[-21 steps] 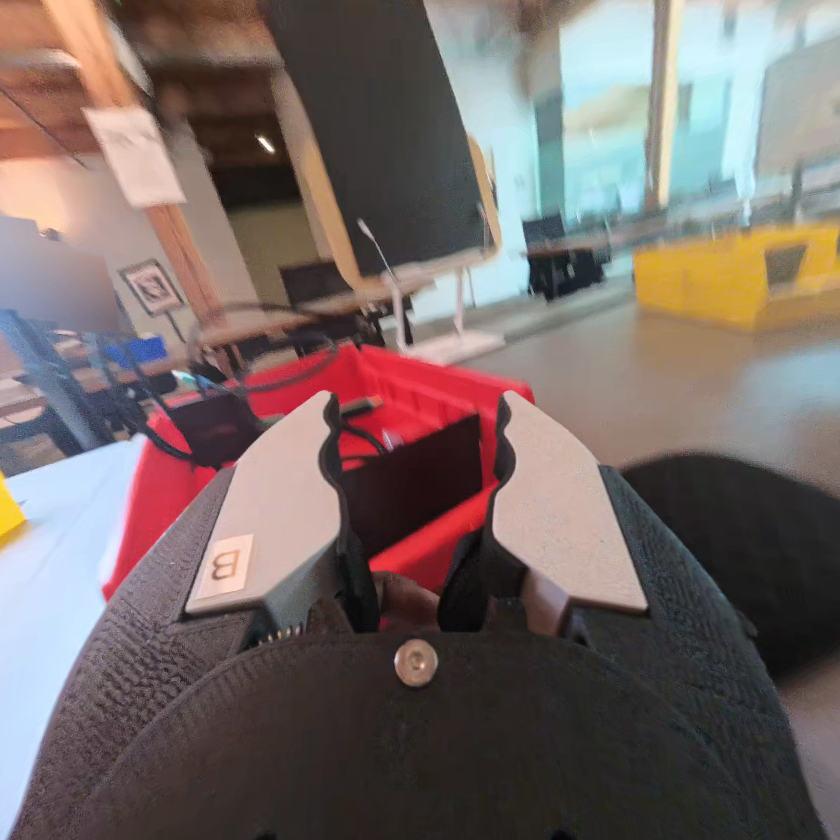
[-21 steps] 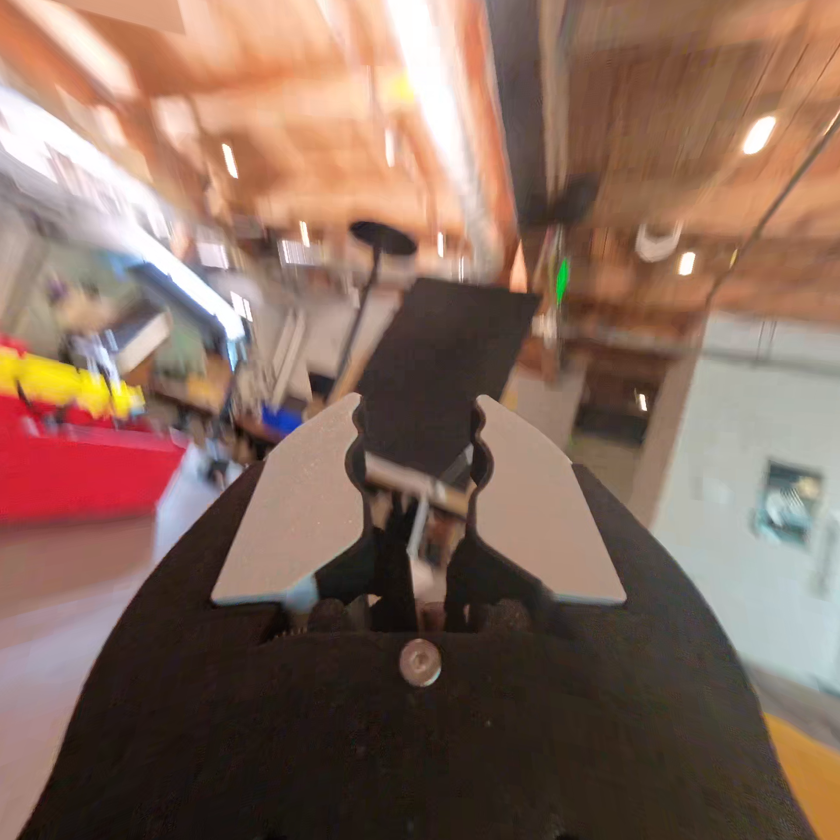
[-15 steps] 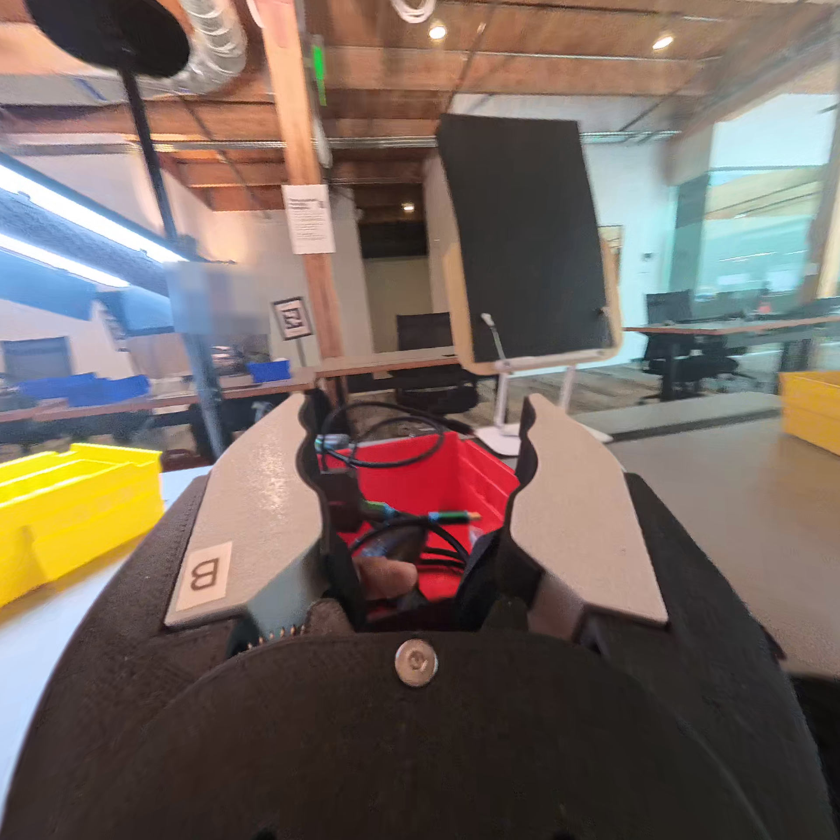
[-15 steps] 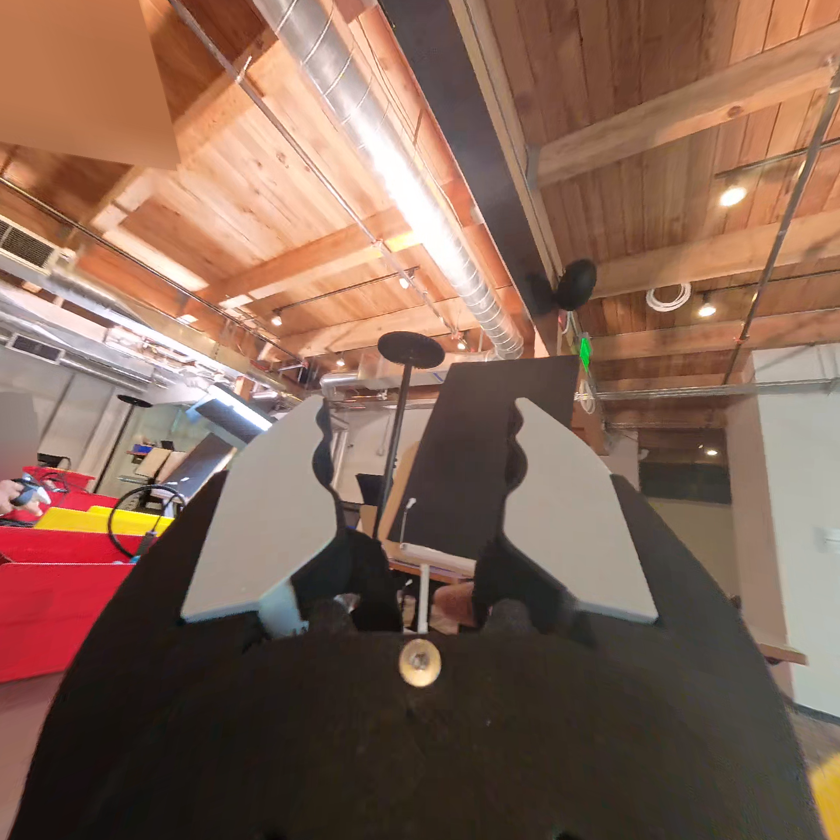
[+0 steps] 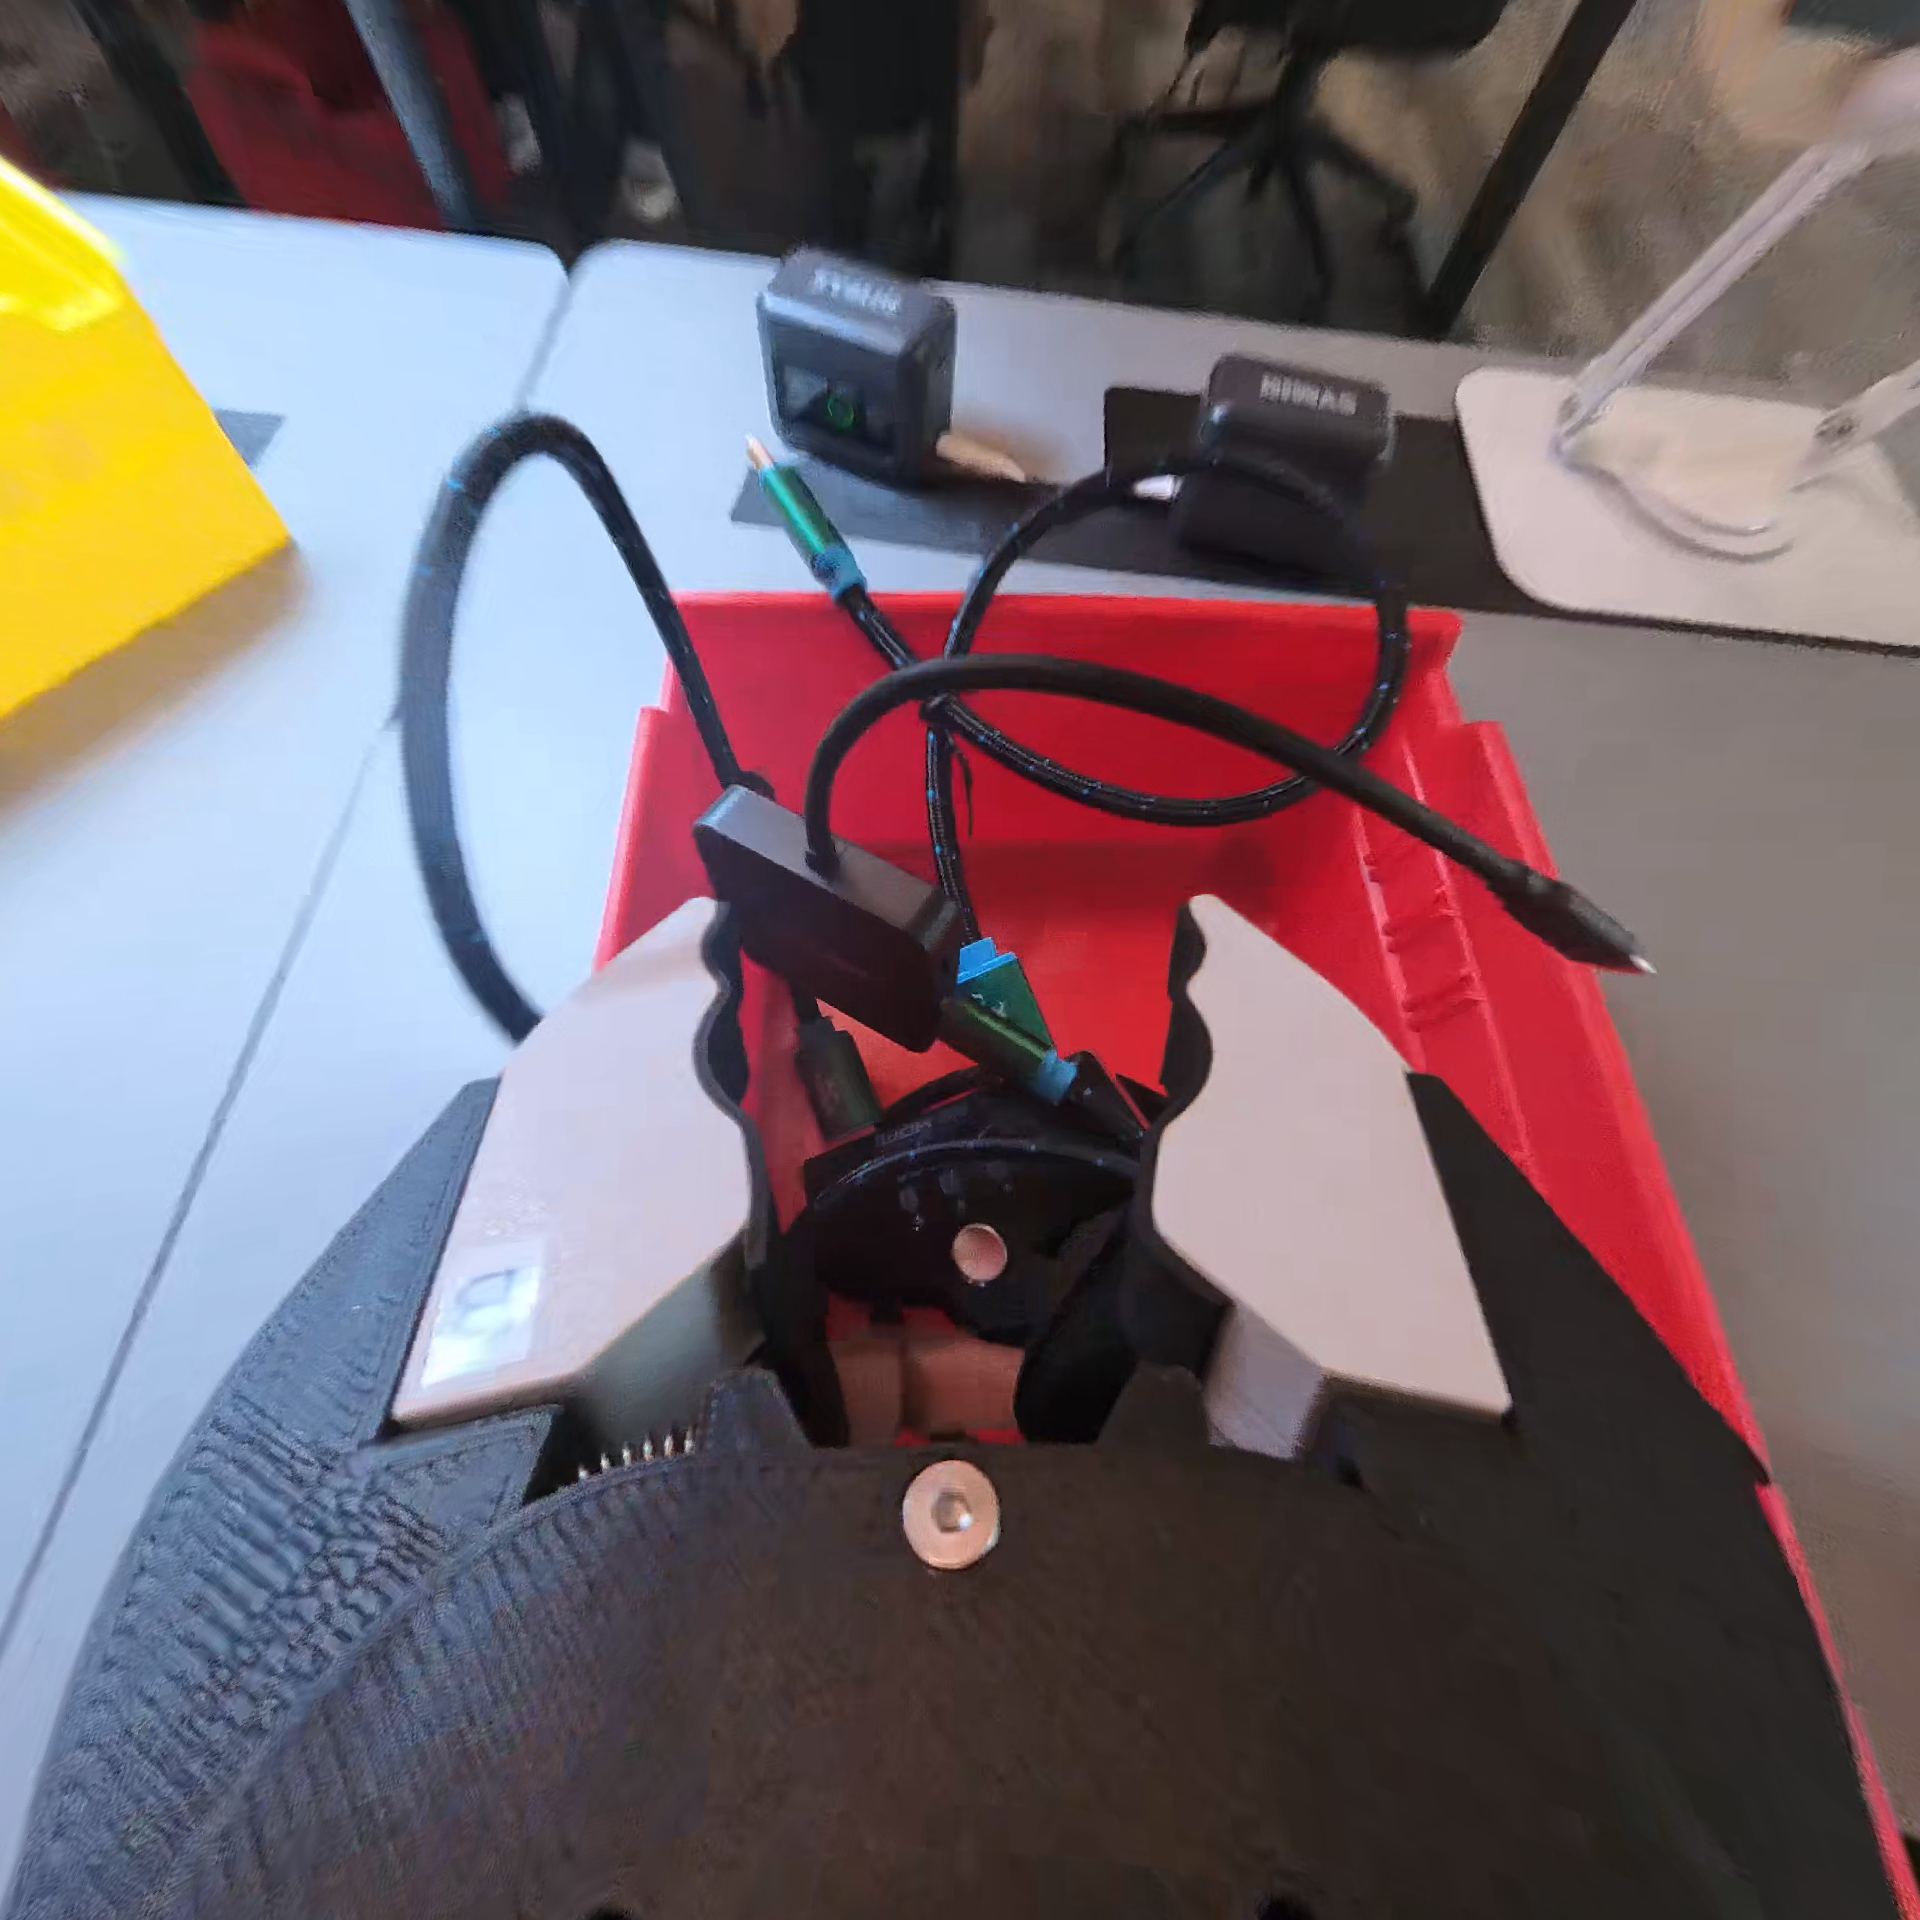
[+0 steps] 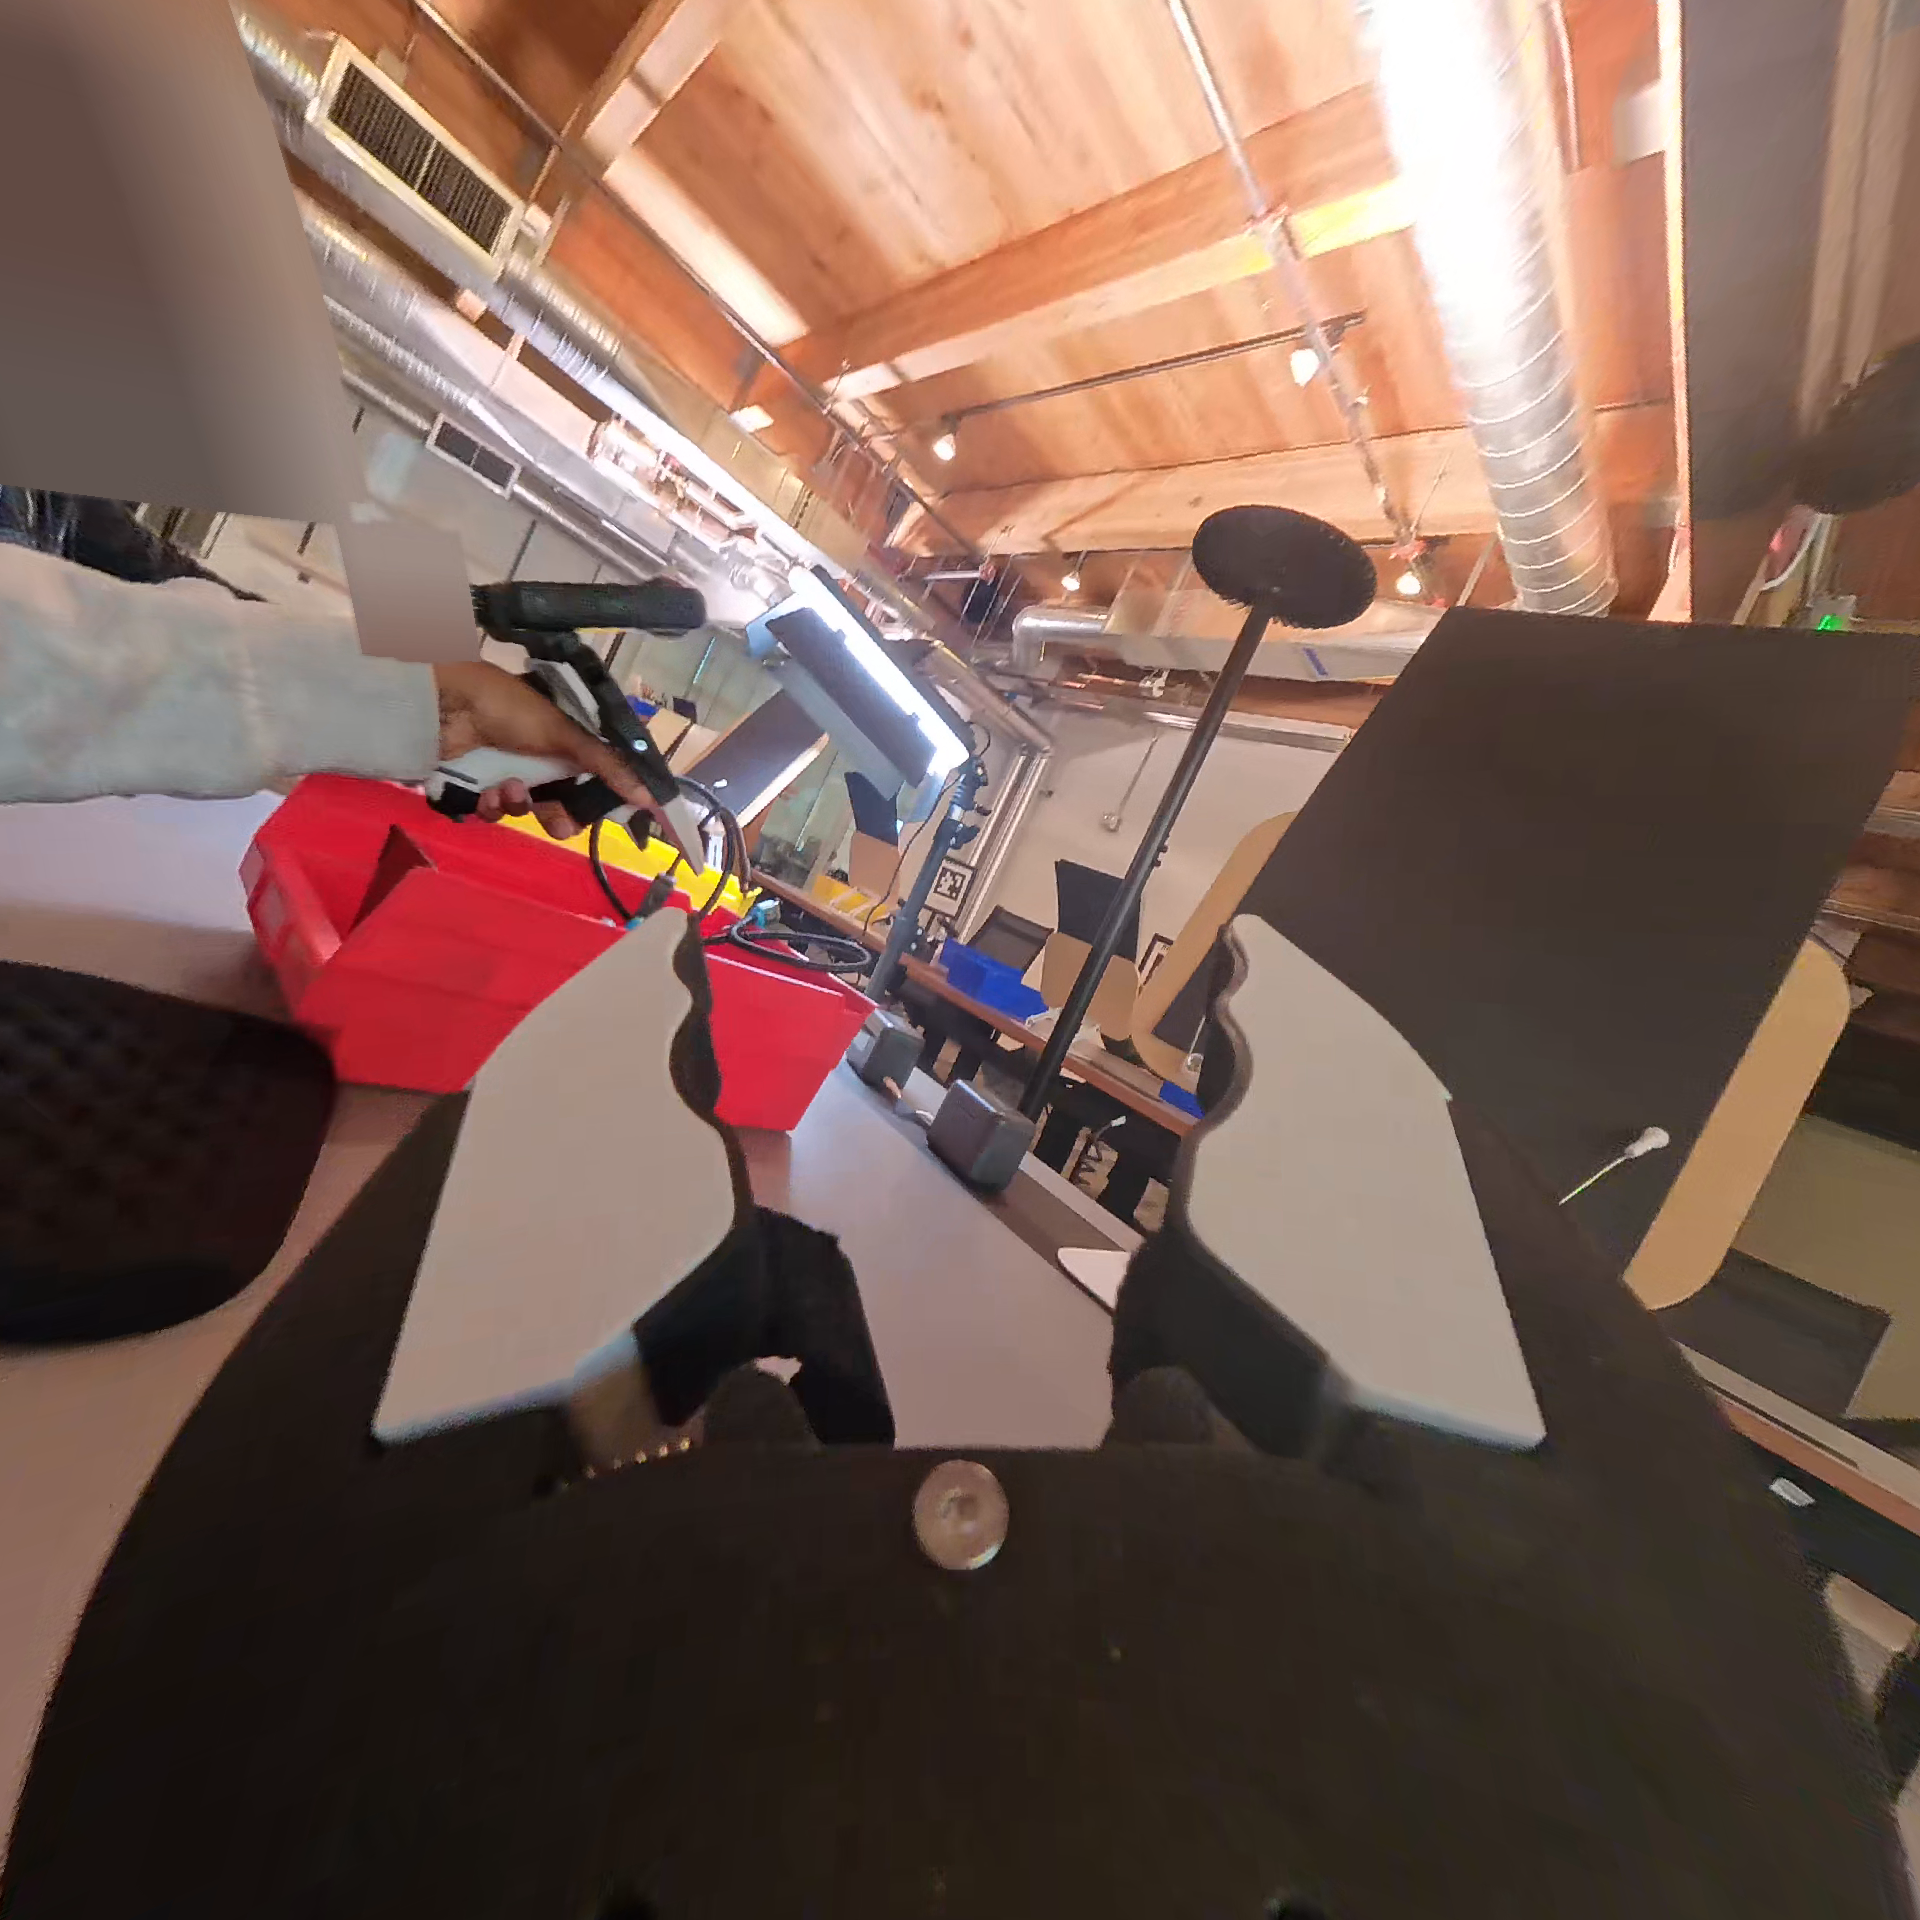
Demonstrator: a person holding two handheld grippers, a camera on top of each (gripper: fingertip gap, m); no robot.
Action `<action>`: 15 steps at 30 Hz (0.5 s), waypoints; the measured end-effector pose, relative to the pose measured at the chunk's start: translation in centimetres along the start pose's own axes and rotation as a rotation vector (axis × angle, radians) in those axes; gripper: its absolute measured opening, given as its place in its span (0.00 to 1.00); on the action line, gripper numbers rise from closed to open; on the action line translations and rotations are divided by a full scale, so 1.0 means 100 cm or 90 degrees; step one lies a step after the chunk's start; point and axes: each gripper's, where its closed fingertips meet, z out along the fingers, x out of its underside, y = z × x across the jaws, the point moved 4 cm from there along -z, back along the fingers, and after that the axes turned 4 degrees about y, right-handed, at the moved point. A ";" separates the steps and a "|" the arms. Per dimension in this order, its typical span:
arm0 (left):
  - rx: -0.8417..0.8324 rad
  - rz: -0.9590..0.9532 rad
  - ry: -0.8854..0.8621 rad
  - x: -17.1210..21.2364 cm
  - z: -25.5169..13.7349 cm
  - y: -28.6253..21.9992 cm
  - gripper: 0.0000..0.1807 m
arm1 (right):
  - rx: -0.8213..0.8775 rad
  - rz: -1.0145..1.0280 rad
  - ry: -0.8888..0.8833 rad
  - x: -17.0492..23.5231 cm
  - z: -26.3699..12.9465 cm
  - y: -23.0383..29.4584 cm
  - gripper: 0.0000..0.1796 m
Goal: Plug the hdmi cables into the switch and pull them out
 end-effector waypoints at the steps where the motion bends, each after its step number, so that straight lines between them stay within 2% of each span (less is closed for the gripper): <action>1: 0.004 -0.008 0.026 0.002 0.010 0.000 0.43 | -0.003 -0.003 0.005 0.001 0.001 0.001 0.51; 5: -0.047 -0.027 0.068 0.009 0.042 0.011 0.39 | -0.007 0.002 0.014 0.004 0.002 0.002 0.51; 6: -0.076 -0.022 0.068 0.011 0.046 0.017 0.32 | -0.008 0.002 0.016 0.005 0.002 0.002 0.51; 8: -0.092 -0.013 0.048 0.011 0.047 0.019 0.27 | -0.011 -0.003 0.022 0.005 0.002 0.002 0.50; 9: -0.096 -0.003 0.029 0.010 0.043 0.018 0.21 | -0.012 -0.008 0.028 0.006 0.002 0.003 0.50; 10: -0.106 0.004 -0.006 0.006 0.037 0.017 0.15 | -0.013 -0.014 0.035 0.008 0.003 0.003 0.50; 15: -0.049 0.013 -0.248 -0.030 -0.016 -0.004 0.09 | -0.022 -0.020 0.047 0.011 0.005 0.008 0.50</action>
